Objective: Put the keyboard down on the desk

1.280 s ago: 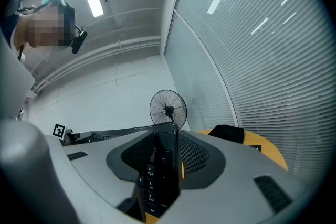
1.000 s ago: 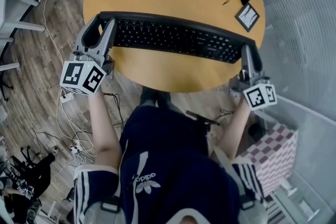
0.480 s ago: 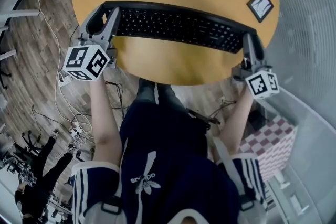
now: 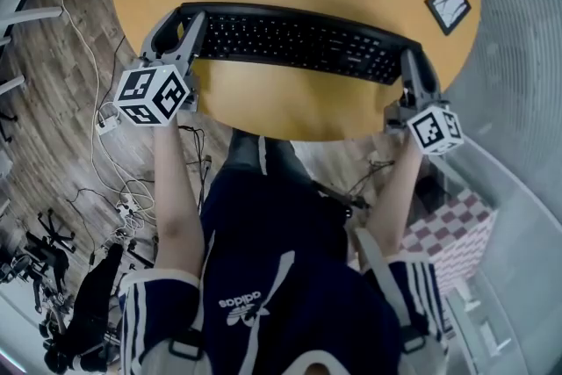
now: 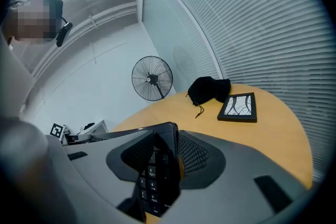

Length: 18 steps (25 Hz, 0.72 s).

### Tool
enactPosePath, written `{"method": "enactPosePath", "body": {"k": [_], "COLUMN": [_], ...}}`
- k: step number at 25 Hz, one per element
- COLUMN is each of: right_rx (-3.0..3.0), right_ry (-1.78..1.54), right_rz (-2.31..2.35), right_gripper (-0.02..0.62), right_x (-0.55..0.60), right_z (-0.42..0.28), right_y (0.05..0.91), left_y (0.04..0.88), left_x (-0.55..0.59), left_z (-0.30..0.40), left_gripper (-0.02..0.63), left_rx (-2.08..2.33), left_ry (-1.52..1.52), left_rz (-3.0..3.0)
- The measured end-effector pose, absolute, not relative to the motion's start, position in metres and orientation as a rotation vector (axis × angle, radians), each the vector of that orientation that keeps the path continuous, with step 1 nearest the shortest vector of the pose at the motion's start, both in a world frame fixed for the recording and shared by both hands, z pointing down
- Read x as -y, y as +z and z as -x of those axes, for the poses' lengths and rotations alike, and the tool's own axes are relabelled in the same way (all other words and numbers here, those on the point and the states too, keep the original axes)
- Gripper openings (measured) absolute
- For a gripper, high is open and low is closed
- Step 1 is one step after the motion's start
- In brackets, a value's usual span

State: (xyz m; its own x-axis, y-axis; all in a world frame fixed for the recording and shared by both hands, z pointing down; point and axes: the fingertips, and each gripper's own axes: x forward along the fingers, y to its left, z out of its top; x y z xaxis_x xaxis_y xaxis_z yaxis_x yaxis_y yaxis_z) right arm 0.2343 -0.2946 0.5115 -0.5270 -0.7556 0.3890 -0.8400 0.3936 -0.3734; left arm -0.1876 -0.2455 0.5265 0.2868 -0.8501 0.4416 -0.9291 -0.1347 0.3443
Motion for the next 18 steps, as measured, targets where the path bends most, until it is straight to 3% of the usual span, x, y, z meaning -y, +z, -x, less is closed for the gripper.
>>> {"method": "enactPosePath", "body": {"k": [18], "right_rx": [2.371], "right_ry": [0.960], "right_rz": [-1.430], "right_gripper": [0.132], "right_x": [0.308], "right_z": [-0.238], "right_y": [0.567], "left_y": [0.565], "left_x": [0.264], "left_z": [0.188], "left_gripper": [0.186], "left_rx": [1.577], "left_ry": [0.261], "left_rz": [-1.937]}}
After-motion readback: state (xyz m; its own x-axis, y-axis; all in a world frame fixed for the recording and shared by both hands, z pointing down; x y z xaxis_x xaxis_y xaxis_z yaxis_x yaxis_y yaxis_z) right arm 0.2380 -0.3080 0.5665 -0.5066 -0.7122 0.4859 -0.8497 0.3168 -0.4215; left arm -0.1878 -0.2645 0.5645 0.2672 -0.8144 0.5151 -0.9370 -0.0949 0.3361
